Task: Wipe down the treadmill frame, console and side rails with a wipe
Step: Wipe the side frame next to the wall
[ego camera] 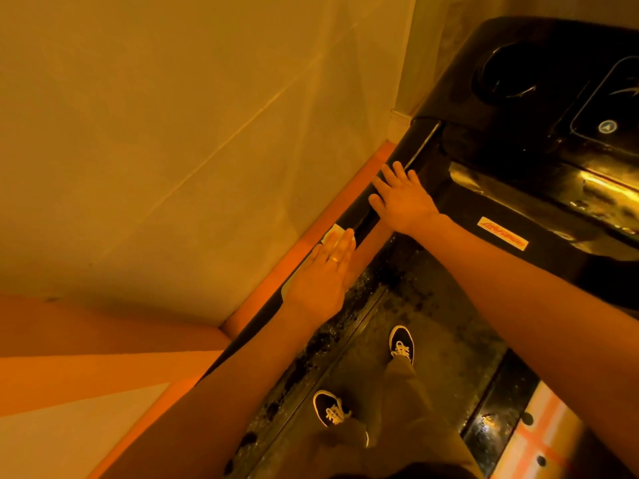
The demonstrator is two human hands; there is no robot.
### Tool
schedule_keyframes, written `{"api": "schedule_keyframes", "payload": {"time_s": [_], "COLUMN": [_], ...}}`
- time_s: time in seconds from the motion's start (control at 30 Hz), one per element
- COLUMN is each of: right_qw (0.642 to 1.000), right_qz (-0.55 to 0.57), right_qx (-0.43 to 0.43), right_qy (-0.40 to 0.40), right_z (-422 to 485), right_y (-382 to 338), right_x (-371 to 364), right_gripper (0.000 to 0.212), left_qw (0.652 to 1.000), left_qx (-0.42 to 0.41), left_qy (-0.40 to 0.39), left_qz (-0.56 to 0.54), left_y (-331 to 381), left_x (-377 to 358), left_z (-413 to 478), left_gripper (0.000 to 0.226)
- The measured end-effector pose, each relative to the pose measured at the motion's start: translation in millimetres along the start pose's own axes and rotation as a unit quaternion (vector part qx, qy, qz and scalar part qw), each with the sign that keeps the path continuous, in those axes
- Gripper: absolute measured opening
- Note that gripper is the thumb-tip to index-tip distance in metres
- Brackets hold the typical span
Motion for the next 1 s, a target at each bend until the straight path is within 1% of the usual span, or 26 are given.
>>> {"api": "schedule_keyframes", "payload": {"time_s": [0.03, 0.1, 0.17, 0.2, 0.27, 0.33, 0.47, 0.53, 0.6, 0.7, 0.8, 0.93, 1.0], "right_qw": [1.0, 0.996, 0.984, 0.976, 0.964, 0.958, 0.96, 0.961, 0.962, 0.962, 0.961, 0.964, 0.969], "right_qz": [0.002, 0.038, 0.103, 0.141, 0.207, 0.233, 0.2, 0.186, 0.18, 0.193, 0.196, 0.166, 0.143], "right_qx": [0.017, 0.079, 0.144, 0.162, 0.167, 0.166, 0.197, 0.204, 0.202, 0.19, 0.192, 0.203, 0.198], "right_qy": [0.004, 0.01, -0.015, -0.027, -0.019, -0.003, 0.025, 0.031, 0.035, 0.029, 0.025, 0.036, 0.031], "right_z": [-2.5, -11.9, -23.3, -28.6, -33.1, -35.3, -38.1, -38.7, -39.2, -37.4, -35.7, -34.9, -33.8], "right_y": [-4.5, -18.6, -32.6, -37.3, -40.8, -41.9, -40.4, -40.9, -41.3, -40.7, -40.4, -42.8, -43.8], "right_x": [2.2, 0.4, -10.4, -16.7, -25.6, -28.8, -27.8, -27.9, -30.1, -32.9, -35.8, -35.1, -32.5], "right_gripper": [0.053, 0.049, 0.045, 0.043, 0.04, 0.038, 0.037, 0.036, 0.036, 0.042, 0.045, 0.044, 0.04], "left_qw": [1.0, 0.999, 0.998, 0.998, 0.997, 0.998, 0.998, 0.997, 0.997, 0.993, 0.992, 0.986, 0.984], "left_qx": [-0.006, -0.022, -0.031, -0.033, -0.033, -0.011, 0.03, 0.049, 0.056, 0.045, 0.083, 0.11, 0.111], "left_qy": [0.01, 0.037, 0.049, 0.051, 0.054, 0.046, 0.002, -0.007, -0.023, -0.072, -0.077, -0.113, -0.123], "left_qz": [0.007, 0.024, 0.031, 0.034, 0.051, 0.046, 0.056, 0.061, 0.052, 0.078, 0.059, 0.054, 0.063], "left_y": [-0.1, 1.0, 2.8, 3.2, 2.8, 3.9, 12.5, 15.3, 16.7, 17.2, 22.0, 27.9, 26.9], "left_x": [1.2, 4.3, 6.7, 7.6, 8.1, 5.9, 3.1, 4.0, 3.1, 2.4, 7.3, 7.5, 7.2], "left_z": [-7.6, -29.6, -53.6, -62.5, -67.2, -61.7, -42.7, -38.1, -46.0, -75.5, -106.0, -99.5, -89.4], "left_gripper": [0.062, 0.058, 0.056, 0.055, 0.056, 0.058, 0.067, 0.066, 0.065, 0.065, 0.069, 0.072, 0.073]}}
Point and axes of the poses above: each hand's wrist, its own z-axis towards the middle knuckle, its own x-axis out of the back of the hand, y = z × x, the point moved 3 cm from there along z, towards the middle knuckle, and after that the axes turned 6 degrees about -x, right-handed, at the moved point
